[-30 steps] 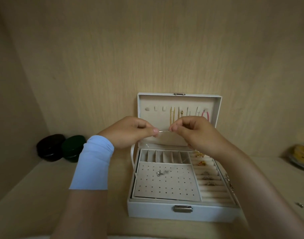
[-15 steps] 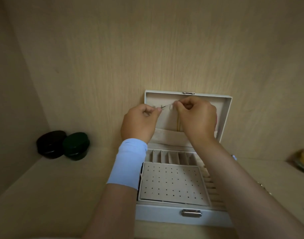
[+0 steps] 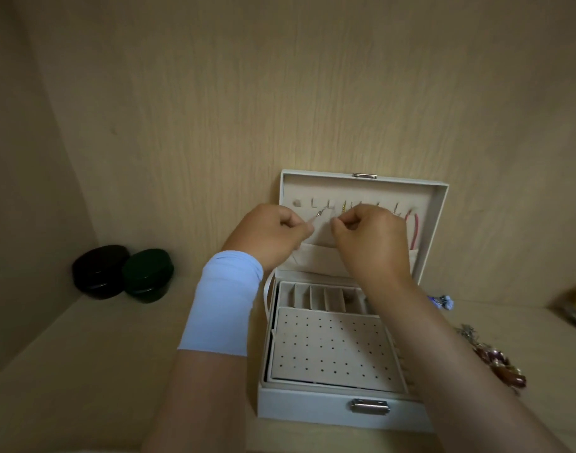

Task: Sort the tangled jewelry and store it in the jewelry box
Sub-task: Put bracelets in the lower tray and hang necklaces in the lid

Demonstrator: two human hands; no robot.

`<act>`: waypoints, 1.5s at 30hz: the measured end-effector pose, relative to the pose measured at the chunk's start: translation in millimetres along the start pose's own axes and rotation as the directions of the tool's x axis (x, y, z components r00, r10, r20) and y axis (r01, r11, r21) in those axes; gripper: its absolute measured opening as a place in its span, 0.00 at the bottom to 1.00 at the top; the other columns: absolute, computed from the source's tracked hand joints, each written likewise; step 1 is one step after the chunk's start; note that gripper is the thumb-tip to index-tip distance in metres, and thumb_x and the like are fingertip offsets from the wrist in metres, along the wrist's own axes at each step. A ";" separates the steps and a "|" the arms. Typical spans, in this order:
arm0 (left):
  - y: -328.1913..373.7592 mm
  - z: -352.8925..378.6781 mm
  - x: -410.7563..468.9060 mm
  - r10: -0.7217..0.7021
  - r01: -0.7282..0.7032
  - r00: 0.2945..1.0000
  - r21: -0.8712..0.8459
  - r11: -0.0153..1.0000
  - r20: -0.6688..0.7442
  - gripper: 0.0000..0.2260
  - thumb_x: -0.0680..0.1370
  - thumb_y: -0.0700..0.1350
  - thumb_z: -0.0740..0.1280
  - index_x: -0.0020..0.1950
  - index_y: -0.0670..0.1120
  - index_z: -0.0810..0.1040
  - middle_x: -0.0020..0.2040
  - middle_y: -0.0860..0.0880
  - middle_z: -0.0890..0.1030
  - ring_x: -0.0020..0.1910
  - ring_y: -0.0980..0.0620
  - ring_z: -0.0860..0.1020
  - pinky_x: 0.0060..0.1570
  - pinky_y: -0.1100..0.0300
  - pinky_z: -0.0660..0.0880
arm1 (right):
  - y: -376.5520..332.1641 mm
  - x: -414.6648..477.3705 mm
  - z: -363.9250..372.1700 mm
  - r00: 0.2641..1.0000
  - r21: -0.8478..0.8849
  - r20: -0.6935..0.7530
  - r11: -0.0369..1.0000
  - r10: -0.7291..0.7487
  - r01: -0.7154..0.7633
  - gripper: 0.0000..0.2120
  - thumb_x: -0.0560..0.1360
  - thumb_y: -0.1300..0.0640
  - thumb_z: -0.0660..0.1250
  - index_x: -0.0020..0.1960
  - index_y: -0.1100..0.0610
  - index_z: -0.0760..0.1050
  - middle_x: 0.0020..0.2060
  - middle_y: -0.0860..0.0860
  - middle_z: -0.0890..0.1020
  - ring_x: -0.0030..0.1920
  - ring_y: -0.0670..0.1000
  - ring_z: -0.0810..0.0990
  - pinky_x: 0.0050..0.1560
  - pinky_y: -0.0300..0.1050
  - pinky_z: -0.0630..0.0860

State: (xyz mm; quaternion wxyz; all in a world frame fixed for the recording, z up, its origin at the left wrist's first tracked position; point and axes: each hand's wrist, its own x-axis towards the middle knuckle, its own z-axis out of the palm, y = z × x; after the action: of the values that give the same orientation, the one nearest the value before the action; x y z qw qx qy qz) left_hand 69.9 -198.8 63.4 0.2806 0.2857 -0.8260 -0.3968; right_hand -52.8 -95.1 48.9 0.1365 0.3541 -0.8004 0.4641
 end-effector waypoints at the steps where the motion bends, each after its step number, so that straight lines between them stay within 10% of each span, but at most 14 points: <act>1: 1.8 -1.1 -2.2 0.005 -0.003 0.998 -0.028 1.000 0.070 0.07 0.78 0.50 0.69 0.43 0.48 0.83 0.36 0.54 0.82 0.32 0.55 0.78 0.40 0.60 0.76 | 1.4 -3.1 -0.5 0.997 0.008 0.072 1.000 0.016 -0.017 0.09 0.76 0.54 0.68 0.40 0.55 0.83 0.35 0.47 0.84 0.40 0.49 0.81 0.41 0.41 0.75; 6: 12.3 -5.6 -8.7 0.040 -0.042 0.951 0.002 0.999 0.306 0.06 0.81 0.46 0.66 0.49 0.51 0.83 0.46 0.52 0.85 0.37 0.55 0.81 0.30 0.66 0.73 | -3.3 -19.5 -13.9 0.882 0.357 0.457 0.886 0.111 -0.297 0.13 0.76 0.56 0.64 0.39 0.57 0.84 0.37 0.58 0.84 0.35 0.50 0.79 0.39 0.48 0.75; 12: 11.2 -9.3 -9.8 0.112 -0.110 0.939 -0.025 0.994 0.325 0.11 0.80 0.42 0.66 0.48 0.57 0.84 0.43 0.55 0.86 0.37 0.57 0.79 0.48 0.62 0.77 | -2.6 -23.7 -37.3 0.726 0.418 0.687 0.831 -0.026 -0.366 0.06 0.79 0.61 0.68 0.49 0.58 0.84 0.39 0.54 0.86 0.41 0.47 0.84 0.44 0.38 0.80; 17: 11.3 4.4 -6.5 0.030 -0.026 0.967 -0.017 1.000 0.255 0.05 0.80 0.44 0.67 0.52 0.53 0.79 0.46 0.50 0.83 0.35 0.57 0.80 0.41 0.59 0.76 | 3.1 -11.9 -50.1 0.832 0.194 0.554 0.974 -0.008 -0.120 0.07 0.79 0.54 0.69 0.45 0.52 0.85 0.37 0.48 0.87 0.44 0.54 0.85 0.53 0.51 0.80; 22: 12.4 43.0 -7.4 -0.023 0.095 0.858 -0.114 0.989 0.513 0.12 0.80 0.44 0.65 0.64 0.46 0.76 0.55 0.46 0.83 0.33 0.52 0.79 0.31 0.62 0.73 | 4.4 -4.3 -58.5 0.904 0.175 0.412 0.983 -0.117 0.048 0.08 0.79 0.54 0.68 0.45 0.49 0.84 0.41 0.42 0.85 0.46 0.40 0.82 0.51 0.38 0.77; 27: 16.0 44.8 -8.8 -0.008 0.076 0.871 -0.119 0.990 0.492 0.05 0.80 0.45 0.67 0.51 0.44 0.81 0.46 0.48 0.87 0.31 0.54 0.76 0.30 0.65 0.71 | 18.4 3.9 -58.2 0.928 0.212 0.357 0.977 -0.106 0.030 0.09 0.78 0.51 0.68 0.42 0.49 0.84 0.40 0.38 0.85 0.45 0.36 0.80 0.71 0.59 0.69; 34: 27.6 28.1 -9.1 0.159 -0.123 0.975 -0.217 0.968 0.155 0.04 0.77 0.42 0.72 0.48 0.45 0.87 0.42 0.44 0.85 0.30 0.59 0.76 0.36 0.70 0.74 | 18.7 -6.4 -54.8 0.689 0.126 0.724 0.987 -0.026 -0.095 0.11 0.79 0.51 0.66 0.43 0.54 0.84 0.34 0.51 0.83 0.27 0.42 0.76 0.33 0.38 0.72; 40: 22.6 25.7 -6.4 0.141 -0.128 0.987 -0.157 0.979 0.079 0.04 0.77 0.44 0.71 0.50 0.49 0.85 0.42 0.53 0.85 0.32 0.64 0.78 0.39 0.68 0.75 | 23.1 -4.7 -44.4 0.829 0.261 0.553 0.962 -0.080 -0.081 0.13 0.80 0.52 0.68 0.41 0.57 0.84 0.31 0.45 0.84 0.32 0.47 0.80 0.40 0.46 0.78; 45: 7.1 24.9 -3.1 0.025 -0.037 0.999 0.275 0.961 0.044 0.08 0.80 0.48 0.65 0.50 0.53 0.85 0.49 0.58 0.84 0.50 0.59 0.80 0.54 0.61 0.75 | 30.4 3.8 -50.0 0.894 0.284 0.434 0.958 -0.110 -0.021 0.12 0.79 0.52 0.69 0.40 0.55 0.83 0.30 0.41 0.82 0.28 0.37 0.75 0.42 0.42 0.74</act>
State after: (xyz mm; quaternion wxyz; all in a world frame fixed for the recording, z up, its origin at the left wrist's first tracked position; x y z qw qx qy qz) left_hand 53.1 -180.6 55.4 0.2276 0.3009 -0.8829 -0.2794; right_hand -82.1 -45.1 58.0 -0.0914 0.4850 -0.7276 0.4765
